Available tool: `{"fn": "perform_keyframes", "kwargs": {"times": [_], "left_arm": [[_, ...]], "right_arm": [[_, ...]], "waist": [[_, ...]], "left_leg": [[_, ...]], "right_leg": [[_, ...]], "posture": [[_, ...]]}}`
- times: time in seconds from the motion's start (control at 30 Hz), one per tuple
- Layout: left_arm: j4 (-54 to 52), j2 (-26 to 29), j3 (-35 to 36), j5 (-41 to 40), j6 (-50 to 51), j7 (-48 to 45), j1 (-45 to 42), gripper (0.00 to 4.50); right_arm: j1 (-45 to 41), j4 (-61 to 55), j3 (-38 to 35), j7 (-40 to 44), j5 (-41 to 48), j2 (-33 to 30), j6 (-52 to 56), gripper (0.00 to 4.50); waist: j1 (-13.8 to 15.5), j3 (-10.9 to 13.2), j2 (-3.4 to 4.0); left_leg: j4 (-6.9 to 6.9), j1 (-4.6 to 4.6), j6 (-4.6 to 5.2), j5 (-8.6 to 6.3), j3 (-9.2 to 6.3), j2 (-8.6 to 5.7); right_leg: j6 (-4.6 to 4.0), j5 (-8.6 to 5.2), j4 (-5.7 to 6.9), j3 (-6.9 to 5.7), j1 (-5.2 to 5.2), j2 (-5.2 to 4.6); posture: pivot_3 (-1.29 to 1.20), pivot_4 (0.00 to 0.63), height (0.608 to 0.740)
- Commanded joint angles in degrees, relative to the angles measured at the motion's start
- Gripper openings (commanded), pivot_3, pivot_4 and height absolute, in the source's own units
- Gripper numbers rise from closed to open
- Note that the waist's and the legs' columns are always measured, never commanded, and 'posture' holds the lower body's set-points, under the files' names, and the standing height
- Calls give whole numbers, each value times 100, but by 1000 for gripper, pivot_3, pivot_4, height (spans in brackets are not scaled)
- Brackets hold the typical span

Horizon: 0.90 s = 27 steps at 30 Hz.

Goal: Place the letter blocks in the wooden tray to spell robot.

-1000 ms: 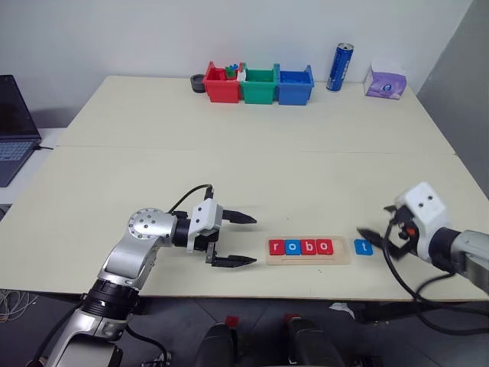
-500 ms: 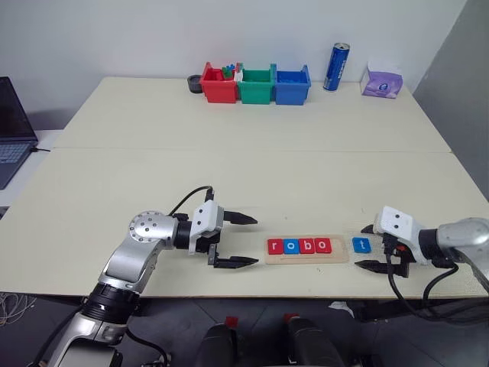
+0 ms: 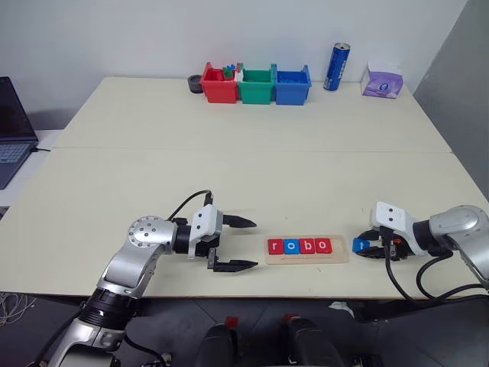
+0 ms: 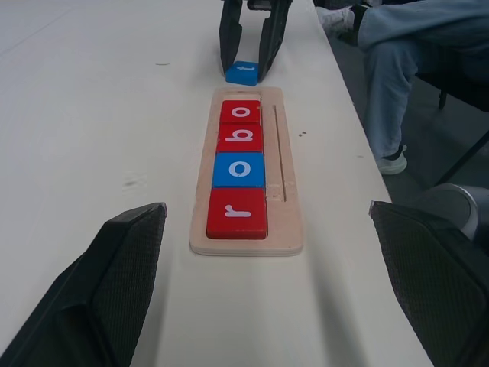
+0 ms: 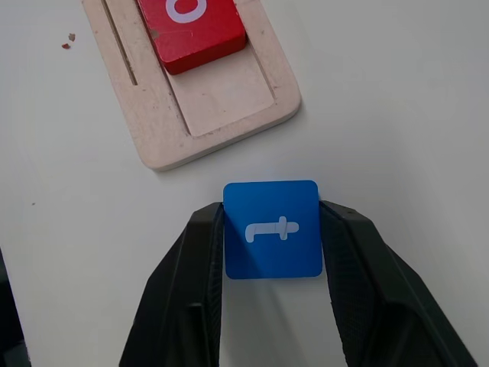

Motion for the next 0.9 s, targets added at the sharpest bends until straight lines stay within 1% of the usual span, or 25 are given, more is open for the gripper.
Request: {"fn": "perform_keyframes", "kwargs": {"times": [0.03,0.1,0.2,0.3,0.43,0.57,0.9], "left_arm": [[-175,70,60,-16,-86,18,15,4500],[-177,78,61,-22,-81,19,13,4500],[-185,86,59,-27,-60,22,-7,4500],[-194,66,41,-43,-27,22,-47,4500],[-236,45,36,-68,21,40,-73,4500],[-271,71,71,-83,40,52,-62,4500],[-353,83,75,-89,69,147,-21,4500]], "right_arm": [[-31,-382,-330,166,137,-235,56,1456],[-27,-572,-395,210,198,-301,100,1456],[-54,-1237,-475,262,470,-317,417,1456],[-221,-1642,-228,51,521,-24,737,1456],[-300,-1573,44,2,291,49,763,1456],[-411,-1301,256,49,-16,25,456,1456],[-784,-772,585,292,-304,186,114,1456]], "waist": [[0,0,1],[-1,0,1],[-4,0,2],[-5,0,1],[6,0,1],[13,0,1],[10,0,1]], "left_leg": [[0,0,0,0,0,0],[0,0,0,0,-1,1],[-1,1,0,0,-3,2],[-1,1,0,0,-5,3],[1,0,0,0,-3,2],[2,-3,0,0,-2,-1],[1,-1,0,0,-3,2]], "right_leg": [[0,0,0,0,0,0],[0,0,1,0,0,0],[0,0,1,-2,0,1],[0,0,1,-4,0,2],[0,0,1,-4,0,1],[0,0,-1,-2,0,-3],[0,0,1,-5,0,-1]], "posture": [[0,150,740],[0,150,740],[0,150,740],[0,150,740],[0,150,740],[0,150,740],[0,150,740]]}}
